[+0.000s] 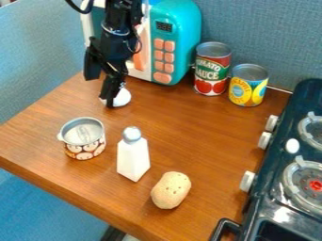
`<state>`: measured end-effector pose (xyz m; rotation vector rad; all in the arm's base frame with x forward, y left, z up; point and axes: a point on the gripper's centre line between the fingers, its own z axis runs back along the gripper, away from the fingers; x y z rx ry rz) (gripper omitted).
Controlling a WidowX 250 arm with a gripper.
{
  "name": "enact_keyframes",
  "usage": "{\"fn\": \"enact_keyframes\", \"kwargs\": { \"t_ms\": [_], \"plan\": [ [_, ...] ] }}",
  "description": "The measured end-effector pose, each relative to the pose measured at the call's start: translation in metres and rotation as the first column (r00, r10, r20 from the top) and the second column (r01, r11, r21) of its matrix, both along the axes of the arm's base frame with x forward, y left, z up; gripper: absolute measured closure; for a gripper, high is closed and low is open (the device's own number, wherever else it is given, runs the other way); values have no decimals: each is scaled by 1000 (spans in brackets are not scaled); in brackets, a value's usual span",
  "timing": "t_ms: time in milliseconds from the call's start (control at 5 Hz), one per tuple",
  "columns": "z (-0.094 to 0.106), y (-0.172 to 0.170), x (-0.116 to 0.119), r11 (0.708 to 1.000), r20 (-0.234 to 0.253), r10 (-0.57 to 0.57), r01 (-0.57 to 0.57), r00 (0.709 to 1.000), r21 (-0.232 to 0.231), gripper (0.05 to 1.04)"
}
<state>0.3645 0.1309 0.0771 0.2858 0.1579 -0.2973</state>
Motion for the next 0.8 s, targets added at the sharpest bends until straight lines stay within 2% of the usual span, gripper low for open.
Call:
{"fn": "enact_keyframes", "kwargs": {
  "t_ms": [200,400,600,800],
  "plan": [
    [9,0,12,999,36,-44,44,998,-8,82],
    [-1,2,19,998,-16,-69,69,997,-14,82],
    [-5,0,29,997,-16,-72,72,997,-40,82],
    [-20,1,34,997,-67,-64,60,996,-57,82]
  ]
}}
